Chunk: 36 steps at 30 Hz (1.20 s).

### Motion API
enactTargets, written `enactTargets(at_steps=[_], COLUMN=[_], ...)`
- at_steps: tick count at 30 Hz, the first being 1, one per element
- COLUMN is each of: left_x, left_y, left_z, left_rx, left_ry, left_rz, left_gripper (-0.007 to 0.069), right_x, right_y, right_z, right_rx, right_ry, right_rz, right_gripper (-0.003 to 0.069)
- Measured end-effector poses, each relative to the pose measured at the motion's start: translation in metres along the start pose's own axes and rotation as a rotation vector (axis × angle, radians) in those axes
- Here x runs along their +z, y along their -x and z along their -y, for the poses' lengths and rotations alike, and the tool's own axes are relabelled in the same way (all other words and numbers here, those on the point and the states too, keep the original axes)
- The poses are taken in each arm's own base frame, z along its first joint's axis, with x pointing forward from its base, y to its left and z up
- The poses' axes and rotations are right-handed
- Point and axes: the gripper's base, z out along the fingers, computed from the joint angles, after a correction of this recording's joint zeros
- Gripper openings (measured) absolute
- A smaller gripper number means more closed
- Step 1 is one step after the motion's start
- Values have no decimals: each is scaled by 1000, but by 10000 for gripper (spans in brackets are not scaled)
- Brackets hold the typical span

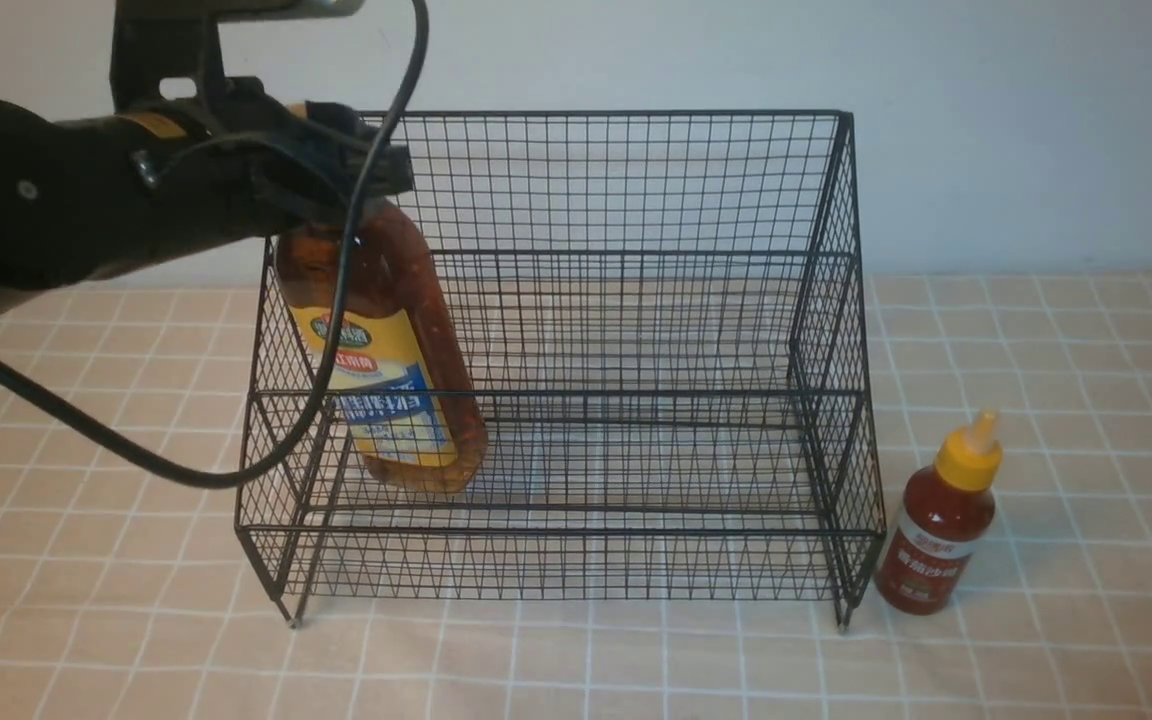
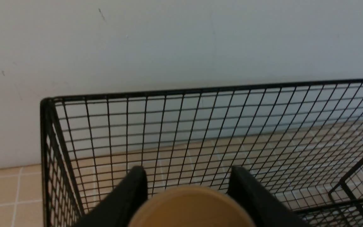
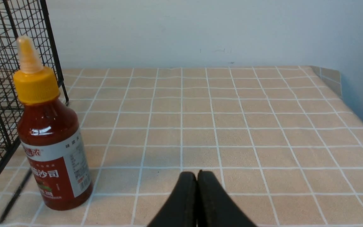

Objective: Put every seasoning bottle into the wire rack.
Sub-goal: Use the left arm to put the condiment bottle back on the shelf, then use the right arm to grab the condiment bottle closest to it

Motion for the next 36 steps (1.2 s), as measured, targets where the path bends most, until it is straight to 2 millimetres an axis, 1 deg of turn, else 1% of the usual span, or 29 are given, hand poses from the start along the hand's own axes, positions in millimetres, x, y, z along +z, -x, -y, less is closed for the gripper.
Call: enactTargets(at_steps=[3, 5, 7, 8, 9, 11, 14, 21, 23, 24, 25, 26, 27, 29, 30, 31, 32, 33, 34, 36], left_x=[0, 0, 1, 1, 1, -2, -9, -50, -66, -78, -78, -84, -98, -115, -116, -122, -131, -137, -145, -158], left_y=[0, 1, 1, 1, 1, 2, 6, 30, 38, 42, 41, 42, 41, 35, 33, 29, 24, 21, 15, 7], left_z=[0, 0, 0, 0, 1, 2, 3, 9, 11, 13, 13, 15, 20, 25, 26, 27, 29, 30, 30, 29], left_rx=[28, 76, 94, 107, 115, 137, 146, 154, 157, 160, 158, 160, 155, 149, 145, 146, 144, 143, 136, 110], left_ry=[-3, -3, -2, -3, -6, -13, -22, -32, -38, -50, -53, -65, -106, -159, -169, -188, -207, -216, -220, -207], left_rz=[-3, 0, -1, -3, -7, -10, -5, 113, 151, 165, 160, 154, 113, 30, 5, -37, -98, -140, -193, -249], left_gripper=[316, 383, 419, 455, 472, 501, 511, 511, 503, 479, 479, 458, 391, 289, 266, 229, 139, 82, 45, 8], right_x=[0, 0, 0, 0, 0, 0, 0, 0, 0, 0, 0, 0, 0, 0, 0, 0, 0, 0, 0, 0], right_y=[0, 0, 0, 0, 0, 0, 0, 0, 0, 0, 0, 0, 0, 0, 0, 0, 0, 0, 0, 0], right_z=[0, 0, 0, 0, 0, 0, 0, 0, 0, 0, 0, 0, 0, 0, 0, 0, 0, 0, 0, 0], right_rx=[0, 0, 0, 0, 0, 0, 0, 0, 0, 0, 0, 0, 0, 0, 0, 0, 0, 0, 0, 0], right_ry=[0, 0, 0, 0, 0, 0, 0, 0, 0, 0, 0, 0, 0, 0, 0, 0, 0, 0, 0, 0], right_rz=[0, 0, 0, 0, 0, 0, 0, 0, 0, 0, 0, 0, 0, 0, 0, 0, 0, 0, 0, 0], right_gripper=[-14, -14, -14, -14, -14, -14, -14, -14, -14, -14, -14, -14, -14, -14, -14, -14, -14, -14, -14, -14])
